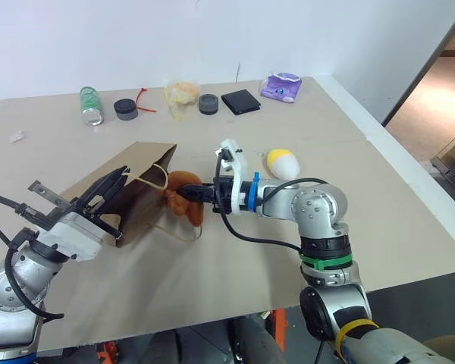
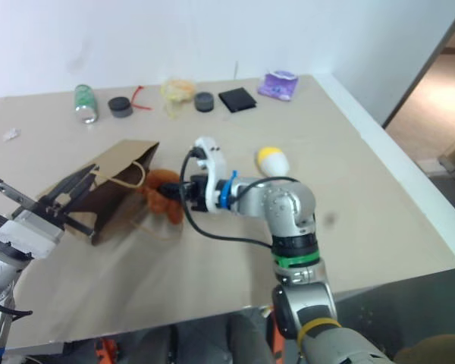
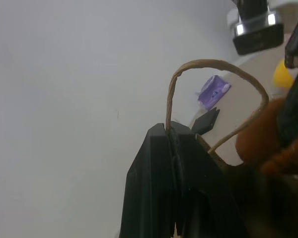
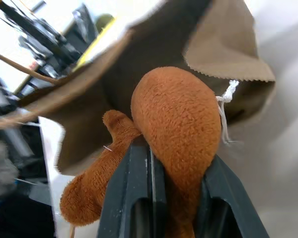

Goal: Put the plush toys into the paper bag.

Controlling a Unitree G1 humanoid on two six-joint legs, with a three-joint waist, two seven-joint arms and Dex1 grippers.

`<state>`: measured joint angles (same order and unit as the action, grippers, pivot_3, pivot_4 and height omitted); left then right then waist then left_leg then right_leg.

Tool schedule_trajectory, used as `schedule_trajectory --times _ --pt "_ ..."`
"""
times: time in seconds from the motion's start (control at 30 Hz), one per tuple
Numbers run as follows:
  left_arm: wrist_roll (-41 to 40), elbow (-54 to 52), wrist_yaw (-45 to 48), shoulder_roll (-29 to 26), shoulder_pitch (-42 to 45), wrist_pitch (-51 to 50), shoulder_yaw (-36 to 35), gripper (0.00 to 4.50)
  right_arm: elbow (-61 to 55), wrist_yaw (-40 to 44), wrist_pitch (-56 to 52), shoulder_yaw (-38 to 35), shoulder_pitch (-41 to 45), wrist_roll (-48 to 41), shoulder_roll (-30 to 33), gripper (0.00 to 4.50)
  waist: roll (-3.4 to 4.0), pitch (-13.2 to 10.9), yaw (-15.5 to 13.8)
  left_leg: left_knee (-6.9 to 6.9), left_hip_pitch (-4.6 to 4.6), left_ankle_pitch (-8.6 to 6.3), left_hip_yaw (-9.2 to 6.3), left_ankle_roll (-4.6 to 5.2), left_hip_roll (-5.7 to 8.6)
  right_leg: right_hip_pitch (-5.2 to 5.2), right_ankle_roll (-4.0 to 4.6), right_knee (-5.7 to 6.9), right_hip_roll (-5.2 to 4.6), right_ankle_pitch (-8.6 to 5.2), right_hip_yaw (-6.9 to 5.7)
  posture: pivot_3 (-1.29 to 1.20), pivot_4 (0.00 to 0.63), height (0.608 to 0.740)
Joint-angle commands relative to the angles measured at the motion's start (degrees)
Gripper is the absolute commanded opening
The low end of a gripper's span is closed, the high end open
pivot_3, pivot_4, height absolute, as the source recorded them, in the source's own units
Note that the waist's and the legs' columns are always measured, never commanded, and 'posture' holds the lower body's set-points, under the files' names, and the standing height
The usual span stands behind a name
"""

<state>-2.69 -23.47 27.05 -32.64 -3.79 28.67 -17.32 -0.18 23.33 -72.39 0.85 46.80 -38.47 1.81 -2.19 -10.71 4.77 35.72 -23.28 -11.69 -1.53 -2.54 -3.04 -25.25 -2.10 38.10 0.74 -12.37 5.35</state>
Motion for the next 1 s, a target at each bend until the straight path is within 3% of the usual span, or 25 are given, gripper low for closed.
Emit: schedule_trajectory --times 0.03,0.47,1.0 --pt "-0.4 -1.0 0.0 0.1 0.2 1.3 0.8 0.0 1.8 -0.5 2.7 1.0 2.8 1.2 -2.1 0.32 0.0 0.0 0.0 0.0 0.0 0.0 0.0 0.0 0.0 -0.01 0.0 0.0 0.0 0.0 0.01 0.0 0.15 0.74" --pt "-0.3 -1.2 0.0 0.4 0.1 1.9 2.9 0.0 8.4 -3.8 7.9 2.0 5.8 3.5 -12.5 0.32 0.0 0.0 0.2 -0.01 -0.04 0.0 -0.02 0.0 -0.01 -0.01 0.01 0.0 0.0 0.0 -0.04 0.0 0.15 0.74" --pt "0.0 -1.5 -0.4 0.7 0.5 1.4 3.4 0.0 23.9 -6.5 26.2 4.7 9.4 7.5 -19.7 0.32 -0.02 0.0 0.2 -0.02 -0.03 0.0 -0.02 0.0 -0.02 -0.01 0.02 0.0 0.01 -0.01 -0.04 0.0 0.15 0.74"
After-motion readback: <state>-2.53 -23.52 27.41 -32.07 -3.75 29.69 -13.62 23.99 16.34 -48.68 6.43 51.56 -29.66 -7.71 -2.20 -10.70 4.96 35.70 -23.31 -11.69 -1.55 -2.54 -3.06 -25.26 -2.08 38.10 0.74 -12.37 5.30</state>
